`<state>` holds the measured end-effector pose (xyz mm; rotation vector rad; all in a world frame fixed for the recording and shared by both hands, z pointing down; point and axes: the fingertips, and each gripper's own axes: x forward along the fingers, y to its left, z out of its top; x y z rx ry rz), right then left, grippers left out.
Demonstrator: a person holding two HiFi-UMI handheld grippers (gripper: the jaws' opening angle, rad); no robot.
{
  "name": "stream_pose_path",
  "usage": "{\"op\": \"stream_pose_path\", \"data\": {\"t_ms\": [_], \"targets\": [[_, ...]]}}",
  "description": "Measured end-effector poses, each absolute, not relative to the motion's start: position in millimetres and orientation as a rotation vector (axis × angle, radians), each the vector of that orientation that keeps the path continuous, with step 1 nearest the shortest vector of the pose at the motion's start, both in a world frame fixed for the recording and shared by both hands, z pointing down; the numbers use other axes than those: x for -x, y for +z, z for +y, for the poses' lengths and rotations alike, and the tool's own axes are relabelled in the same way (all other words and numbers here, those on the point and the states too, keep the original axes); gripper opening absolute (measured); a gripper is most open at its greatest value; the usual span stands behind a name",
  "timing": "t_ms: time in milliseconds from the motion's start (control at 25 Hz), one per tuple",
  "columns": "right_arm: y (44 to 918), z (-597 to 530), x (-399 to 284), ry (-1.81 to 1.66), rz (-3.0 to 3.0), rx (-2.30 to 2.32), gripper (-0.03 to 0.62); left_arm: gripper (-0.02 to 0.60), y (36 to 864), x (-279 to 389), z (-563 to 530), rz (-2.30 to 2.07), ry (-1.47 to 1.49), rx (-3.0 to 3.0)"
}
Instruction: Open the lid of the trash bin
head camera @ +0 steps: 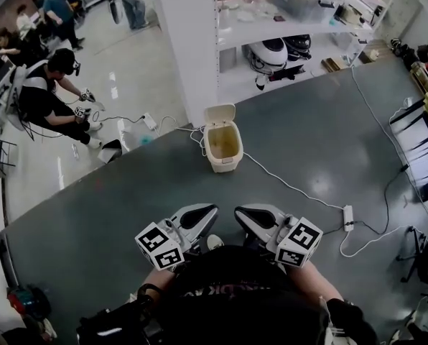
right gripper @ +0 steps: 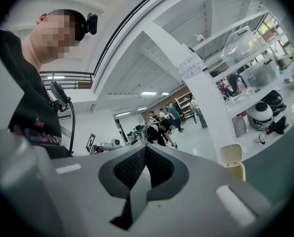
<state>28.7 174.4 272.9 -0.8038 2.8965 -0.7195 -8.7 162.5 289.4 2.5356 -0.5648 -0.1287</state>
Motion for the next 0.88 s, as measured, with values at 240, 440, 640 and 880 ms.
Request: {"op": "stream_pose_path", "data": {"t_ms": [240,440,640,880], "targets": [[272,175,-21,-0.717,2.909,0.78,0.005,-0.002,286,13,163,-0.58,-0.13,-2.536],[269,180,-18,-0.711,2.922,0.766,0.005,-0.002,284,16,168,-0.585,-0.138,-2.537],[271,182,-17,-0.718,2.927,0.758,0.005,-0.002,284,18,170,-0.601,-0.146,-2.535],[273,181,-20,-0.729,2.912,0.773,0.005,-0.002,284,15,170,-0.593,-0.132,-2.542]]}}
